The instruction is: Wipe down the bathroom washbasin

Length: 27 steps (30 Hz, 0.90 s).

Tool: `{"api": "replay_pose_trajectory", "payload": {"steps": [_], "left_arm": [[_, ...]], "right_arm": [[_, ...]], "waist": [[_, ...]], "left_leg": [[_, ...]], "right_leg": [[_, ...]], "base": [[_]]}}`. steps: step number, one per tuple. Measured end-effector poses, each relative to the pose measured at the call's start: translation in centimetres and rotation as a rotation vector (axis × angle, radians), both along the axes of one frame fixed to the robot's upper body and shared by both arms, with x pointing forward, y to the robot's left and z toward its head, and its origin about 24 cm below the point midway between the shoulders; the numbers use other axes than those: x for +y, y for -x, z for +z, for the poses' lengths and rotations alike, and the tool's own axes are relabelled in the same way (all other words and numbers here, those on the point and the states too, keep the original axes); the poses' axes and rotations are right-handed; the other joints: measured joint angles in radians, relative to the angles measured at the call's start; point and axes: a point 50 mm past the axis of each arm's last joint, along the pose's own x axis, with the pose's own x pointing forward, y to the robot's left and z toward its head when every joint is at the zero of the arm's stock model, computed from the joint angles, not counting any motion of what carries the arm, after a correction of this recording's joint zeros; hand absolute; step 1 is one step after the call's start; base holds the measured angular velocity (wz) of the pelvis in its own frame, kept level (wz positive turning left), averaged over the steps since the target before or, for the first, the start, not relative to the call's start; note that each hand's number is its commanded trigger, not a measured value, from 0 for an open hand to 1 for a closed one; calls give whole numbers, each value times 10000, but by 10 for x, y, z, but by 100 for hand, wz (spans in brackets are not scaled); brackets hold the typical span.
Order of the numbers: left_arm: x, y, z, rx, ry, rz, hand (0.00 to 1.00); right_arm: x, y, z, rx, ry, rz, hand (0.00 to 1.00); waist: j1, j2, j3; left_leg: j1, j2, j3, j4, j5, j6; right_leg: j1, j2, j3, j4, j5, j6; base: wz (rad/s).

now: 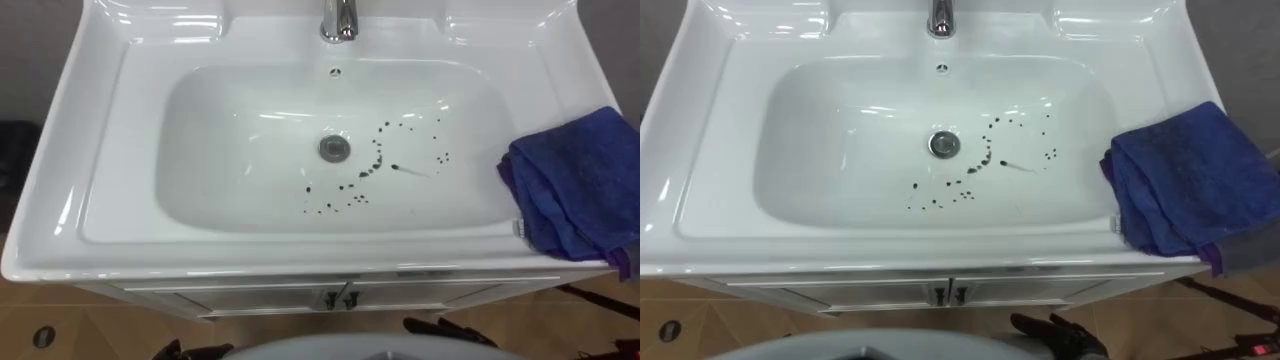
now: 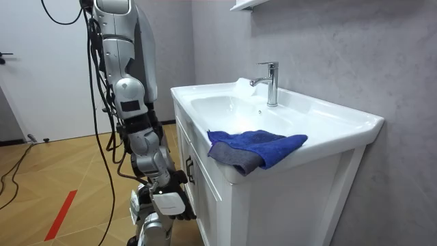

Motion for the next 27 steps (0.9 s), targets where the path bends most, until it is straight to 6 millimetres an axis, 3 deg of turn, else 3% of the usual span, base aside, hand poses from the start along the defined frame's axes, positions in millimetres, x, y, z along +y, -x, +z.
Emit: {"api": "replay_pose_trajectory", "payload": {"steps": [9,27], "left_arm": [[-1,0,0,33,24,-90,0],[-1,1,0,199,-290,-75,0]], "right_arm": [[-1,1,0,40,31,254,0],[0,1,0,71,-32,25,0]], "waist": [[140,16,10],[0,-26,-7]], "left_leg": [[16,3,103,-1,0,0],[-15,-2,-8,-4,0,0]], "right_leg": [[-2,6,38,-3,0,0],[6,1,-16,-11,0,0]], "base": [[-1],[1]]}}
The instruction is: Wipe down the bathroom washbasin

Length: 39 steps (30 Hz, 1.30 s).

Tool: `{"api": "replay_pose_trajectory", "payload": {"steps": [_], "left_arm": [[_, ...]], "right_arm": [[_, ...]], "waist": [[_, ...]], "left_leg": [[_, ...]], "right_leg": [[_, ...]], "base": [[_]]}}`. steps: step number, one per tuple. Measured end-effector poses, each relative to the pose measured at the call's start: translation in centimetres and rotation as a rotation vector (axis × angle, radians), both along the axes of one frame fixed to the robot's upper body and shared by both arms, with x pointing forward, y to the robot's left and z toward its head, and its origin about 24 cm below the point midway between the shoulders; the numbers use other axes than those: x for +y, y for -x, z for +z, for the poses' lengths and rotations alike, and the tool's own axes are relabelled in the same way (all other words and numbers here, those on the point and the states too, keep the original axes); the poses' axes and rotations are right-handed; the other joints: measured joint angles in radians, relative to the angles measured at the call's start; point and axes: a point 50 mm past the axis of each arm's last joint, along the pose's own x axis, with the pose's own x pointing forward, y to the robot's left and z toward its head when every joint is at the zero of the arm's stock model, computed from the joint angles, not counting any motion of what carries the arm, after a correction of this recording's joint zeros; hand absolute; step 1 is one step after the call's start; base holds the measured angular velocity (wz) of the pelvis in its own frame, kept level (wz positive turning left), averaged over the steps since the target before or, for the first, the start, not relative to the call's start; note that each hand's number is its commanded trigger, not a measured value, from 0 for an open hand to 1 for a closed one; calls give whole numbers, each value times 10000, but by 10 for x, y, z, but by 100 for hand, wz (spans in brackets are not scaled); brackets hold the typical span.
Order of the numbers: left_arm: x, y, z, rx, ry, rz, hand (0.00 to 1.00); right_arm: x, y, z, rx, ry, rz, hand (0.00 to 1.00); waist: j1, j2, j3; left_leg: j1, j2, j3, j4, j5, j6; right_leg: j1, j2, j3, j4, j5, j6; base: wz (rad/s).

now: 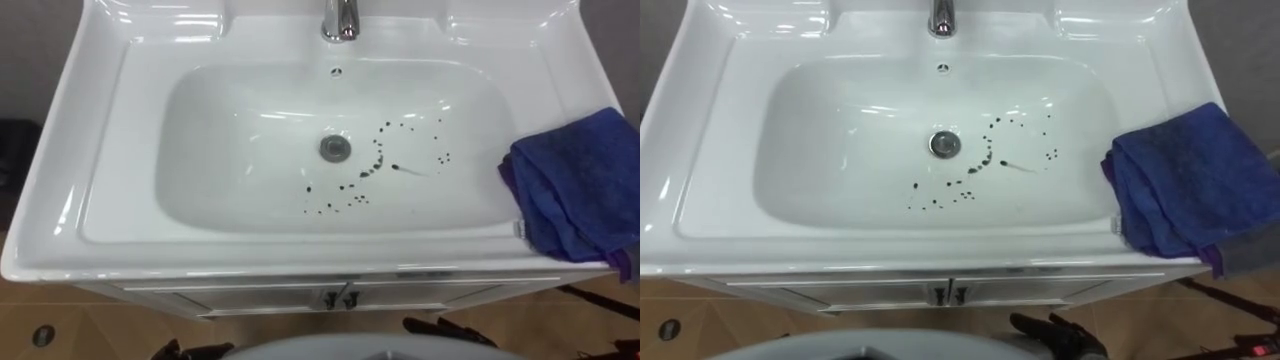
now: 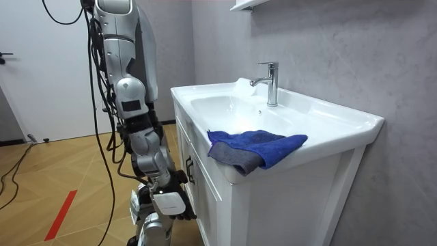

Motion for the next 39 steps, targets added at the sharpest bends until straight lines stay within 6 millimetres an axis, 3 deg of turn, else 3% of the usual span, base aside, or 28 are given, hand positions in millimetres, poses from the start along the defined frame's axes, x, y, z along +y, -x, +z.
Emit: {"api": "replay_pose_trajectory", "payload": {"steps": [19,28,33,39], "left_arm": [[0,3,0,192,55,85,0],[5,5,0,489,38,558,0],[7,5,1,698,-47,541,0],[9,10,1,985,-61,596,0]], "right_arm": [[-2,1,-1,304,498,-49,0],[-12,3,0,917,1543,-246,0],[-28,21,2,1994,2881,-337,0],[-44,41,7,3387,4278,-181,0]], "waist": [[-15,-103,59],[-32,-98,-37],[-61,-99,-40],[-345,-103,-12]], "left_leg": [[79,-6,56,-74,0,0],[56,-9,54,-68,1,0],[83,-10,31,-73,1,0],[108,-10,15,-74,1,1]], "right_leg": [[11,18,94,10,-1,1],[-15,14,114,7,-7,11],[11,14,104,32,-7,11],[-9,10,103,140,-7,10]], "base": [[-1],[0],[0],[0]]}}
